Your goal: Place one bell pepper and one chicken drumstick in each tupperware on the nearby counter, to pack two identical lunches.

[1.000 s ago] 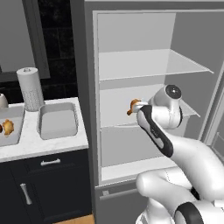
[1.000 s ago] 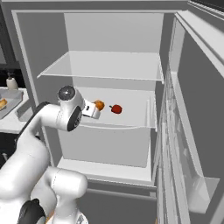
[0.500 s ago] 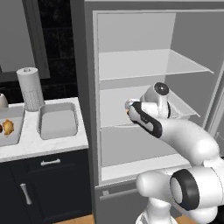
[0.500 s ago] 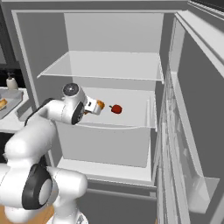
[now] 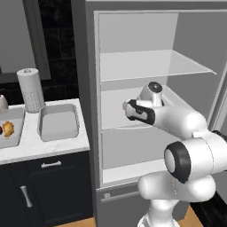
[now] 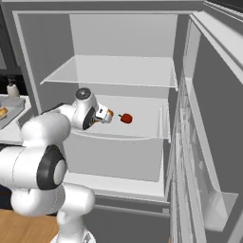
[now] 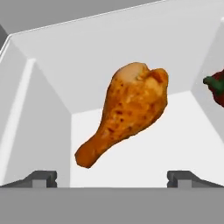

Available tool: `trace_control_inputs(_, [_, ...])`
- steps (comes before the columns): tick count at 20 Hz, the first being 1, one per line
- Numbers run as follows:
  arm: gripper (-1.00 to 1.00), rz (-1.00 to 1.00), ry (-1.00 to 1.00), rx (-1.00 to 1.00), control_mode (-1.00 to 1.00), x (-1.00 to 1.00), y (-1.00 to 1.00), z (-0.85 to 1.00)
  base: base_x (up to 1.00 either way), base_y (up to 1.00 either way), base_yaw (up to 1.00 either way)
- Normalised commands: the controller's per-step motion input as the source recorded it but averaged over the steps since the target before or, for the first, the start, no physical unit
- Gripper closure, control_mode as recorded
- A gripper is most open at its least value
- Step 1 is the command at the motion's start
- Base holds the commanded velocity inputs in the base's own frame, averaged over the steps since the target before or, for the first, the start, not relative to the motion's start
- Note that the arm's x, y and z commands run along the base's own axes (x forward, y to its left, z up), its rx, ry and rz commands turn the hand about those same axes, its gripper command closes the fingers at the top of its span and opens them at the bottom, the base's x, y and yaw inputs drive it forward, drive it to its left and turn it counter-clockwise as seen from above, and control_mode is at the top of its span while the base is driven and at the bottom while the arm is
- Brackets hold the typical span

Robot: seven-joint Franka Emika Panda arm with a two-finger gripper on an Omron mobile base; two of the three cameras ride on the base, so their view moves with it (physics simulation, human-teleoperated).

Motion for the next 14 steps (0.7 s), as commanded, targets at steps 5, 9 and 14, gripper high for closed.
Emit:
trace_control_inputs(5, [-1.00,-0.04,0.05,0.00,-1.00,0.48,0.12,-0.18,0.00,0.00,0.00])
trace_control_inputs(9, [-1.00,-0.06,0.00,0.00,-1.00,0.39,0.00,-0.40,0.00,0.00,0.00])
trace_control_inputs(14, [1.00,-0.07,0.00,0.00,-1.00,0.39,0.00,-0.51,0.00,0.00,0.00])
